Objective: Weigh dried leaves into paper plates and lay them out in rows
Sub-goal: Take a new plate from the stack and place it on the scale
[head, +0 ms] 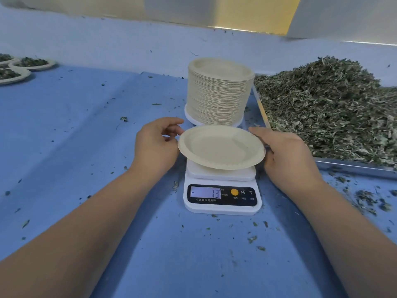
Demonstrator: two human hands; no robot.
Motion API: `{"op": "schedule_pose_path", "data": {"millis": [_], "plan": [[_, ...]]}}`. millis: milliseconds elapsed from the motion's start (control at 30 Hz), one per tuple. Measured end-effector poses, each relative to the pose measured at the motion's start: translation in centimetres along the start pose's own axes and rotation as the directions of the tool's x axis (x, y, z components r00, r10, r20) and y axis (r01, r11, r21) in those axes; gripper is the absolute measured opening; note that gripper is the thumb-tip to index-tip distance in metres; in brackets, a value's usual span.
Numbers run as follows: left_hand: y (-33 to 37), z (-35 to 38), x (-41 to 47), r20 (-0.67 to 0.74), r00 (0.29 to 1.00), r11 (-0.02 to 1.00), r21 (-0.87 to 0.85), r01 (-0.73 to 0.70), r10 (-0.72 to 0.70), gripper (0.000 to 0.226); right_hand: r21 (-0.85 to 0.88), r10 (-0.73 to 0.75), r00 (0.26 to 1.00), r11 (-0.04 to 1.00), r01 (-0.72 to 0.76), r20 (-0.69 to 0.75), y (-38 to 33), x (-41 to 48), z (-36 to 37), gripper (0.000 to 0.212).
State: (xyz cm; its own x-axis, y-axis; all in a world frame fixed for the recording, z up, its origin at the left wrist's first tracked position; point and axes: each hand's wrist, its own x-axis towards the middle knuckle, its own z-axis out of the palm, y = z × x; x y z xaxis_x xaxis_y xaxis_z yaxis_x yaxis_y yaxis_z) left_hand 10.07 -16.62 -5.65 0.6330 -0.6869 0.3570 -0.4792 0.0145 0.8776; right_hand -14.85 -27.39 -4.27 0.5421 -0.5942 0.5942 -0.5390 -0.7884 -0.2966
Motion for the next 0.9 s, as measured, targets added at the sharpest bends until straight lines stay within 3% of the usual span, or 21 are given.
{"op": "schedule_pose_path", "data": {"millis": [167, 300, 367, 500, 567, 700, 900], "plan": [[-0.2, 0.1, 0.1, 0.048, 0.997, 0.998, 0.016, 0.053, -0.054, 0.054, -0.127, -0.010, 0.997, 0.992, 0.020, 0.079, 0.7, 0.1, 0.2, 0.069], [-0.4, 0.0, 0.2, -0.033, 0.988, 0.987, -0.071, 0.146, -0.149, 0.051, -0.219, -0.004, 1.000, 0.976, 0.010, 0.027, 1.4, 0.4, 0.0, 0.073], [-0.3, 0.1, 0.0, -0.051, 0.983, 0.971, -0.170, 0.165, -0.176, 0.047, -0.211, 0.051, 0.998, 0.976, -0.045, 0.022, 1.8, 0.3, -0.3, 0.069], [0.7, 0.8, -0.3, -0.033, 0.969, 0.898, -0.386, 0.213, -0.244, 0.032, -0.218, 0.166, 0.985, 0.960, -0.174, -0.056, 2.3, 0.0, -0.9, 0.040], [1.1, 1.0, -0.4, 0.017, 0.959, 0.844, -0.471, 0.258, -0.284, 0.027, -0.218, 0.258, 0.965, 0.940, -0.263, -0.049, 2.4, 0.2, -1.0, 0.042], [0.9, 0.9, -0.2, 0.089, 0.938, 0.758, -0.566, 0.325, -0.335, 0.023, -0.311, 0.421, 0.889, 0.882, -0.354, 0.183, 3.6, 3.0, -0.3, 0.058], [0.7, 0.8, -0.1, 0.106, 0.933, 0.769, -0.539, 0.345, -0.344, 0.023, -0.261, 0.616, 0.635, 0.781, -0.567, 0.465, 4.1, 7.4, 0.8, 0.085]]}}
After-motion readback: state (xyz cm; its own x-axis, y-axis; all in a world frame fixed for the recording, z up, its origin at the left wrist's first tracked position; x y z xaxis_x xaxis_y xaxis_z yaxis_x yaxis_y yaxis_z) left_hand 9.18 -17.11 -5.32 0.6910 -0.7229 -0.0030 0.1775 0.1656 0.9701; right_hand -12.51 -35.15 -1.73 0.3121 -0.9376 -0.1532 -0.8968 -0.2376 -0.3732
